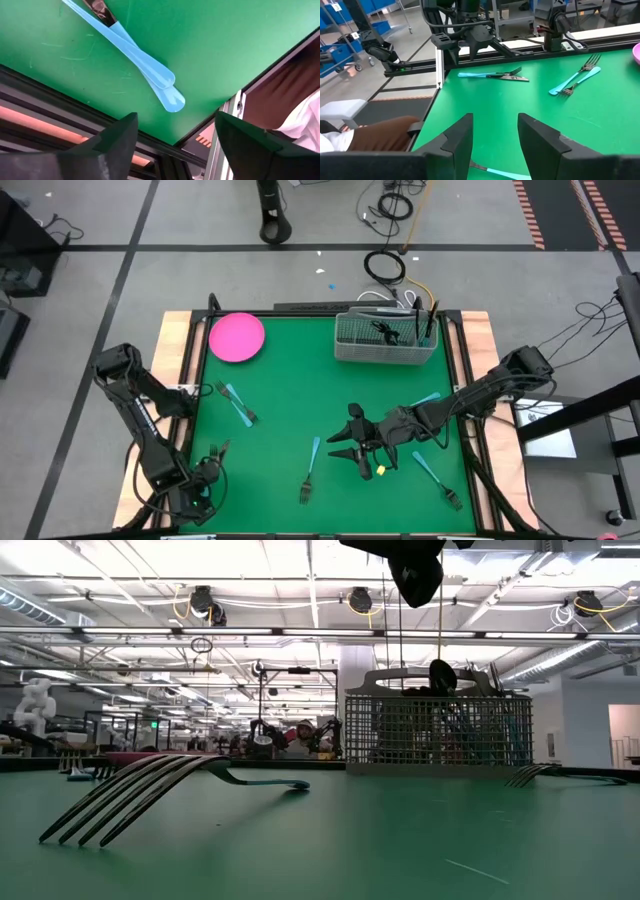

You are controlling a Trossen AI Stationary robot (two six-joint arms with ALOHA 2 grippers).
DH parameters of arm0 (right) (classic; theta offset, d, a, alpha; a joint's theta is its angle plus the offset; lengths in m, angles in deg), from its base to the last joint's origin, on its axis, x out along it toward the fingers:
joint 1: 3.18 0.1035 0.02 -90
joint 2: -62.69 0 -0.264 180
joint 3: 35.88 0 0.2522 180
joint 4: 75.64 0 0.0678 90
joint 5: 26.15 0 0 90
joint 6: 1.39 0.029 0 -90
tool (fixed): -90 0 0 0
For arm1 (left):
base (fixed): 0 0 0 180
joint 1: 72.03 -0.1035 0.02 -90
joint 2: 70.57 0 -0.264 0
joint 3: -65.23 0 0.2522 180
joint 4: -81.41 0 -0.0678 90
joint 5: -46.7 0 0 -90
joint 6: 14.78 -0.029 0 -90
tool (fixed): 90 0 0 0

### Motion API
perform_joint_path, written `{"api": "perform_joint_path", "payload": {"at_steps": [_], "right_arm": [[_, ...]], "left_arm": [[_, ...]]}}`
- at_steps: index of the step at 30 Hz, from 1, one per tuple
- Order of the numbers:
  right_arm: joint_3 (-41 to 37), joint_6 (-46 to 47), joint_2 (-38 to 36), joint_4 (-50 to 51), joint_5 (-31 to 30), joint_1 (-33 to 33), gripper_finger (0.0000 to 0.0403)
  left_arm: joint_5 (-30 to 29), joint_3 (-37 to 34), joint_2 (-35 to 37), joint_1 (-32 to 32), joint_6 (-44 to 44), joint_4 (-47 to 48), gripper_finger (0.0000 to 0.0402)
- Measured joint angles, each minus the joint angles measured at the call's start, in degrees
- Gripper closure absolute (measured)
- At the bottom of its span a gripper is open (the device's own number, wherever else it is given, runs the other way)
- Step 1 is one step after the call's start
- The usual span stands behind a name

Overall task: Sort silverware
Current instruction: Put the black knife into the cutlery rack with the other black knives

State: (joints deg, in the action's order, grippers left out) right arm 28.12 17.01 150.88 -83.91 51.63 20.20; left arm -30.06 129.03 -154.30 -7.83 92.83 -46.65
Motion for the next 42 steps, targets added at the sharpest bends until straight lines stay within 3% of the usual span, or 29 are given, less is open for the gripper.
{"api": "perform_joint_path", "payload": {"at_steps": [8, 12, 18, 26, 34, 42], "right_arm": [[0.0, 0.0, 0.0, -0.4, -0.1, 0.0, 0.0259], [0.0, 0.1, 0.0, -0.4, -0.1, 0.0, 0.0259], [0.0, 0.6, 0.0, -0.3, -0.1, 0.0, 0.0259], [0.0, 0.8, 0.0, -0.3, -0.1, 0.0, 0.0259], [0.0, 0.5, 0.0, -0.1, -0.2, 0.0, 0.0259], [0.0, 0.4, 0.0, 0.3, -0.2, 0.0, 0.0259]], "left_arm": [[-2.9, 0.1, -0.2, 0.3, 0.0, 0.4, 0.0257], [-4.1, 0.0, -1.5, 0.0, 0.9, -0.1, 0.0291], [0.9, 0.1, -6.2, -1.7, 1.4, 0.9, 0.0286], [1.5, 2.1, -8.6, -2.8, 0.2, 5.3, 0.0253], [-8.6, 2.6, -8.7, -9.1, -13.7, 7.2, 0.0229], [-6.8, 0.9, -8.5, -13.1, -19.7, 11.1, 0.0228]]}}
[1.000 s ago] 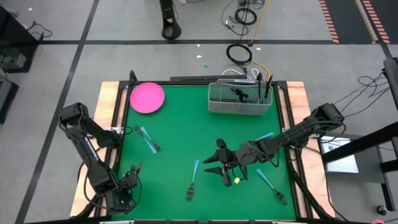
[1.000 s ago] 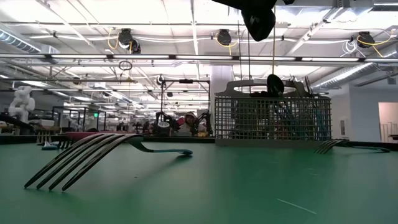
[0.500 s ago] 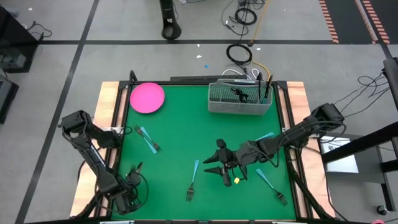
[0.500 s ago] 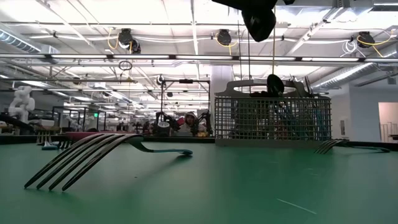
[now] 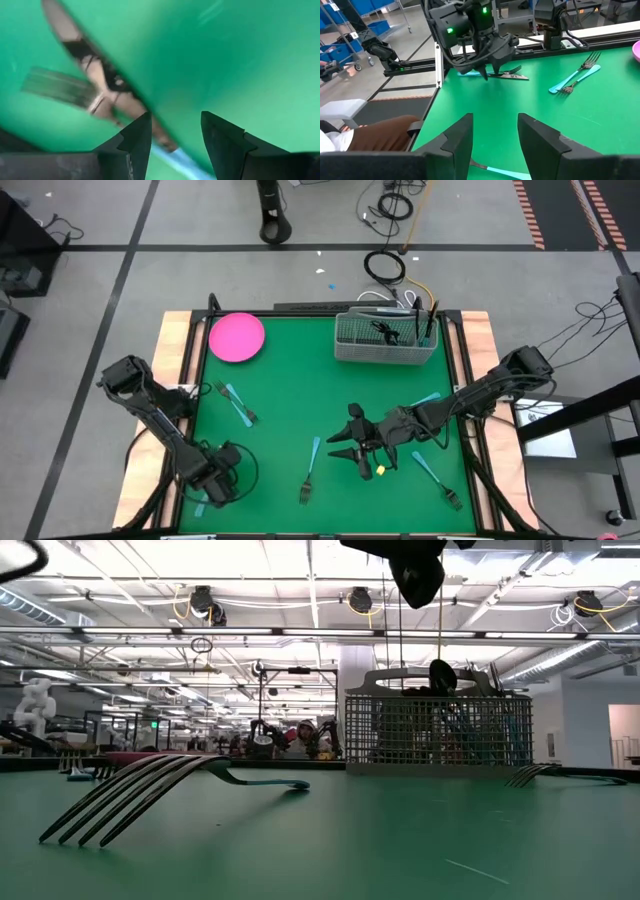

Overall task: Sort silverware
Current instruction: Put the black knife into the cutlery rack with the other black knives

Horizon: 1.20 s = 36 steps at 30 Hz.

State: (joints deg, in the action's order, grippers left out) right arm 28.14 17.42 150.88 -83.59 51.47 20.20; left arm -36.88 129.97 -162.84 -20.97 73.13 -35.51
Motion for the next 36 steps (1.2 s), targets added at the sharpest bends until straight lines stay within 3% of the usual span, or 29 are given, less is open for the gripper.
{"api": "perform_joint_path", "payload": {"at_steps": [5, 18, 25, 36], "right_arm": [[0.0, 0.0, 0.0, 0.6, 0.0, 0.0, 0.0259], [0.0, 0.0, 0.0, 0.6, 0.0, 0.0, 0.0259], [0.0, -0.2, 0.0, 0.6, 0.0, 0.0, 0.0259], [0.0, -0.5, 0.0, 1.0, 0.2, 0.0, 0.0259]], "left_arm": [[3.0, -0.9, 0.0, -0.3, 0.1, 4.2, 0.0228], [2.8, -0.9, 0.1, -0.9, -4.3, 3.6, 0.0228], [-2.0, -0.9, 0.1, -7.3, -10.5, 7.0, 0.0228], [-1.3, -1.2, 0.2, -15.7, -21.3, 10.4, 0.0228]]}}
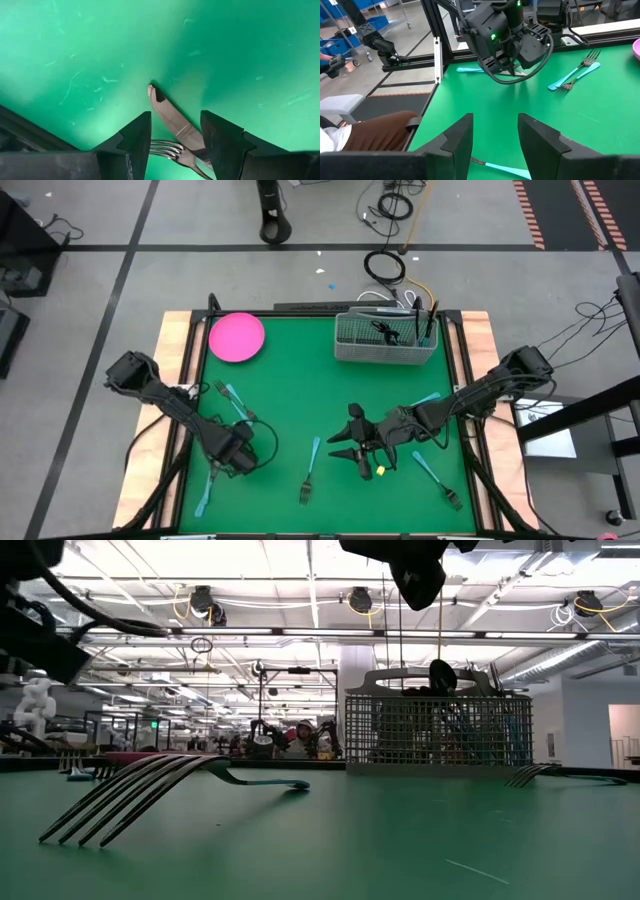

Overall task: Sort silverware
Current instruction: Put the black knife into the cutlery rack with the other black knives

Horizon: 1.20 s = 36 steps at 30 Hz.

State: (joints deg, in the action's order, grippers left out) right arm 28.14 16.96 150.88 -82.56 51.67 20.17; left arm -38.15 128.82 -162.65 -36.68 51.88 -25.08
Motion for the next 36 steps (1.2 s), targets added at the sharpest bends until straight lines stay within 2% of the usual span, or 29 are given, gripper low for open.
{"api": "perform_joint_path", "payload": {"at_steps": [13, 22, 30, 33, 36], "right_arm": [[0.0, 0.0, 0.0, 0.1, 0.3, 0.0, 0.0259], [0.0, 0.0, 0.0, 0.1, 0.3, 0.0, 0.0259], [0.0, 0.0, 0.0, 0.3, 0.3, 0.0, 0.0259], [0.0, 0.0, 0.0, 0.4, 0.3, 0.0, 0.0259], [0.0, 0.0, 0.0, 0.4, 0.3, 0.0, 0.0259]], "left_arm": [[3.4, -4.7, 1.4, 0.0, -1.5, -2.8, 0.0228], [0.6, -4.7, 7.8, 0.0, 3.1, -3.1, 0.0228], [0.5, -4.7, 8.5, 0.0, 4.6, -8.2, 0.0228], [-3.2, -4.7, 8.5, 0.0, 7.8, -9.4, 0.0228], [-4.2, -4.7, 8.5, 0.0, 11.6, -9.4, 0.0228]]}}
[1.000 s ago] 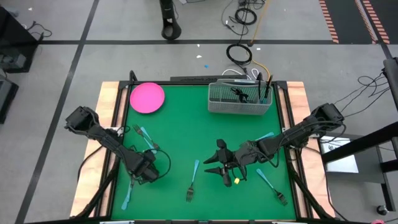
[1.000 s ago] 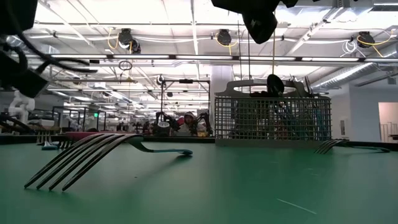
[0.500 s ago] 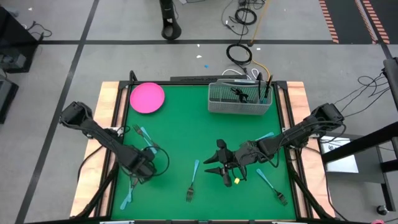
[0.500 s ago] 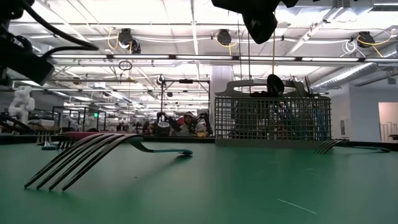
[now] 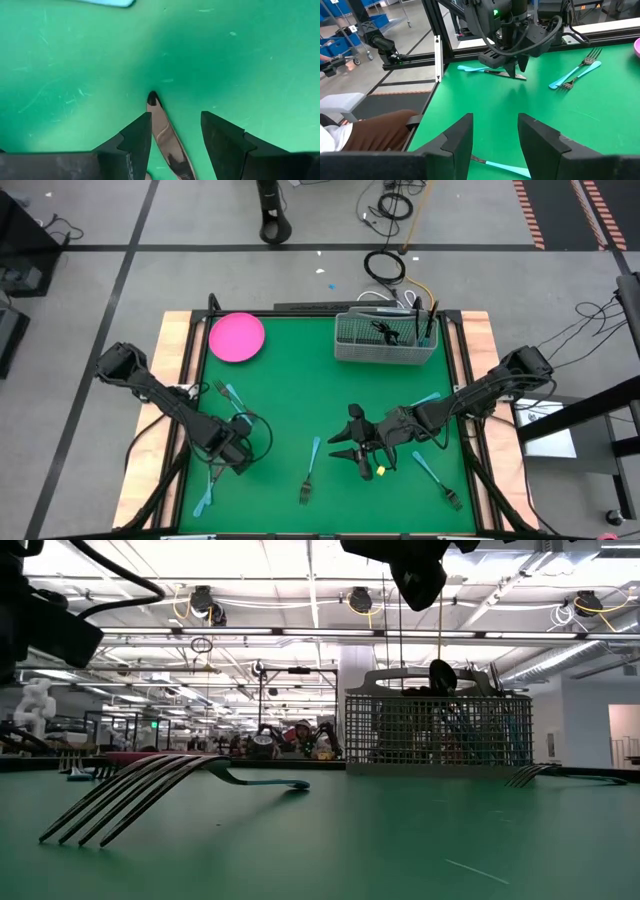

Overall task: Sort silverware
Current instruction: Put the black knife into the cutlery rack with the other black knives

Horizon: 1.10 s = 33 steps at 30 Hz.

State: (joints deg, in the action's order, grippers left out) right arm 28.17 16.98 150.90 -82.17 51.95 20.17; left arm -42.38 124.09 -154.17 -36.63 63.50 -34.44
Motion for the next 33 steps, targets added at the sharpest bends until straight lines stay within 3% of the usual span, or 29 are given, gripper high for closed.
{"api": "perform_joint_path", "payload": {"at_steps": [17, 26, 33], "right_arm": [[0.0, 0.4, 0.0, 0.1, 0.0, 0.0, 0.0259], [0.0, 0.4, 0.0, 0.1, 0.0, 0.0, 0.0259], [0.0, 0.4, 0.0, 0.1, 0.0, 0.0, 0.0259]], "left_arm": [[-1.7, -1.4, 0.0, 5.4, 5.4, -0.5, 0.0228], [2.5, -7.7, 0.4, 6.4, 9.0, -7.1, 0.0228], [2.8, -7.3, 0.2, 6.4, 8.2, -7.2, 0.0228]]}}
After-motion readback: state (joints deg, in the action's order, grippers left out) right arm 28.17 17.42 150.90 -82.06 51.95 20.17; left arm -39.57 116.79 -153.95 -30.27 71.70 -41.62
